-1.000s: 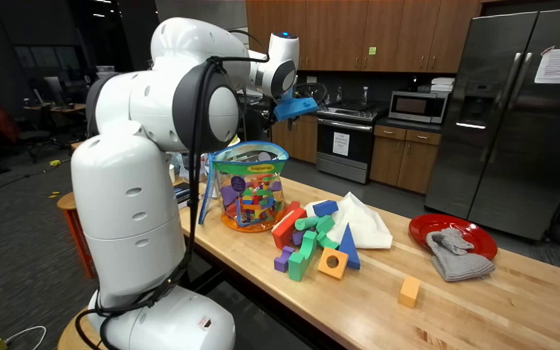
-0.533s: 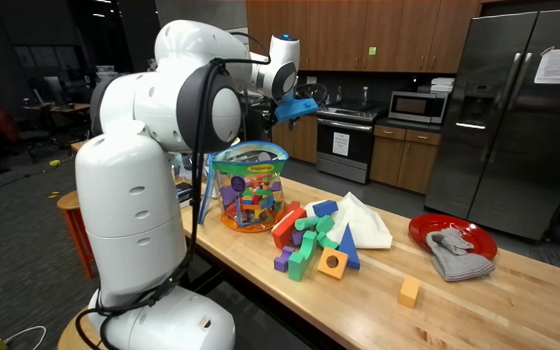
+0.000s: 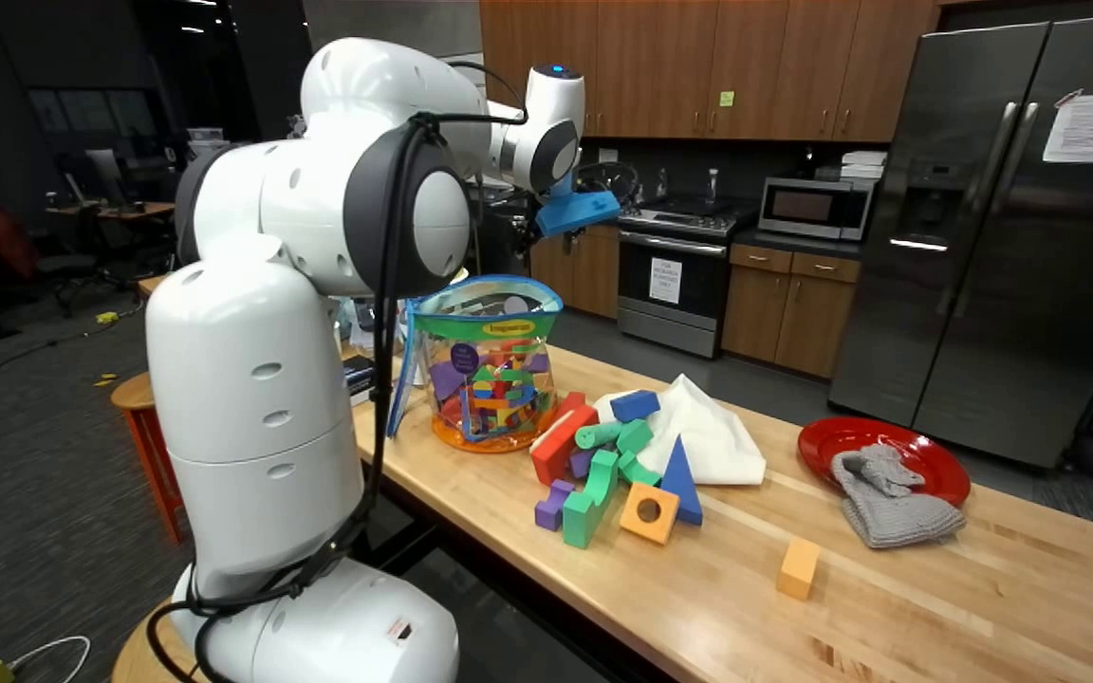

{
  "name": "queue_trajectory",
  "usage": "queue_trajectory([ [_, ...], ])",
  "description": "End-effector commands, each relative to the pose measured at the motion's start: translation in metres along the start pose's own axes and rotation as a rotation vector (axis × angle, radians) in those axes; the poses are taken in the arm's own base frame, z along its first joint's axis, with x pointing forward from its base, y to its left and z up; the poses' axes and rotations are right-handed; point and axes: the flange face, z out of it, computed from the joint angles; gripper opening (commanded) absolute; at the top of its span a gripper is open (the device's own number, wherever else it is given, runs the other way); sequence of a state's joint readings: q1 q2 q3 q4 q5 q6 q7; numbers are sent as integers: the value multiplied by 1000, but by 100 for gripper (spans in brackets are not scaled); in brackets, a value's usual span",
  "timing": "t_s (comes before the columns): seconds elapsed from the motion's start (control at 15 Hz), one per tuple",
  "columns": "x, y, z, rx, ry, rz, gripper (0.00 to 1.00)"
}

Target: Remove an orange block from the plastic bag and put it on the pile of blocks on the table

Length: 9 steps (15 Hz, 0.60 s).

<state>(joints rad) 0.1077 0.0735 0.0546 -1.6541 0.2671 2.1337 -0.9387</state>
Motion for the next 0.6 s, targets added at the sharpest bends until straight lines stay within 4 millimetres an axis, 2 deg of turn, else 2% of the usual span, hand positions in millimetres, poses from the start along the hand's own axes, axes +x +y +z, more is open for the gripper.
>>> queue_trajectory([
  [0.0,1,0,-1,0,-1,0,100],
  [0.2,2,0,-1,18,-5,-6,100],
  [0.53,11,-14,3,105,-40,-47,100],
])
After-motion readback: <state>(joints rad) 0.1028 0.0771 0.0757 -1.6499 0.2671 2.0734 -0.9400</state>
